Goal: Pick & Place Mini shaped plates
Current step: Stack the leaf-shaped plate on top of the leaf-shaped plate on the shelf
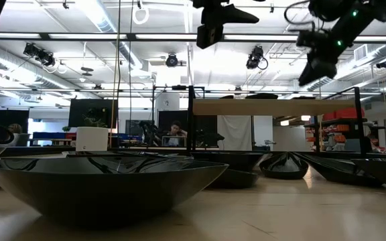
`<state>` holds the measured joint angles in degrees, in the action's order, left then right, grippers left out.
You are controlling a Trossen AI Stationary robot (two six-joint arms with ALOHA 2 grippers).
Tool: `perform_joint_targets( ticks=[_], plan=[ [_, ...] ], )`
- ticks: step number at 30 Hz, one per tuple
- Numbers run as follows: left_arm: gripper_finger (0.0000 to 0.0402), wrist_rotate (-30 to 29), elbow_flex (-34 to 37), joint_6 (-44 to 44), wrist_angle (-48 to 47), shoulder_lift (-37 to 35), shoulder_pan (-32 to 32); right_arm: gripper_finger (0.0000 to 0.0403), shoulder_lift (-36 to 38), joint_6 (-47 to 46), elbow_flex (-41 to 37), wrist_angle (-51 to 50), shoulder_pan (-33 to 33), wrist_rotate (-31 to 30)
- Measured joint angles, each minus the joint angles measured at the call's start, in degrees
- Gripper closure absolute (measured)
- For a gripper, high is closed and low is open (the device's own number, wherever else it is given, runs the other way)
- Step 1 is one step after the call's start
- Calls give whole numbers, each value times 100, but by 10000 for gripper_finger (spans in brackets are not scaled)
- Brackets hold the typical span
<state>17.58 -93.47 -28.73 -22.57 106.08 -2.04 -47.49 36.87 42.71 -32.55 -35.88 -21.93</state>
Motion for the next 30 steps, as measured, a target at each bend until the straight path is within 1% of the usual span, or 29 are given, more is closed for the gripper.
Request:
perform_joint_targets(
  ticks=[3, 8, 14, 16, 19, 22, 24, 27, 30],
  plan=[
    [264, -2, 0, 0, 0, 0, 0, 272, 7, -1272, 347, -194, 95, 31],
    [264, -197, 0, 106, 1, 0, 0, 282, 9, -3136, 844, -556, 318, 182],
    [264, -256, 0, 134, 2, 0, 50, 294, -9, -5118, 933, -423, 740, 1539],
    [264, -257, 0, 138, -10, 0, 90, 300, -21, -5598, 889, -278, 997, 1811],
    [264, -258, 0, 156, -219, 0, 175, 310, -24, -6200, 708, 4, 1548, 1940],
    [264, -302, 2, 321, -840, -36, 251, 321, -25, -6675, 477, 289, 2223, 1941],
    [264, -493, 2, 440, -1375, -83, 264, 329, -25, -6972, 314, 443, 2746, 1940],
    [264, -995, 4, 662, -2440, -193, 169, 346, -52, -7432, 84, 594, 3587, 1810],
    [264, -1610, 4, 802, -3523, -290, -112, 368, -255, -7851, 22, 577, 4479, 1446]
  ],
)
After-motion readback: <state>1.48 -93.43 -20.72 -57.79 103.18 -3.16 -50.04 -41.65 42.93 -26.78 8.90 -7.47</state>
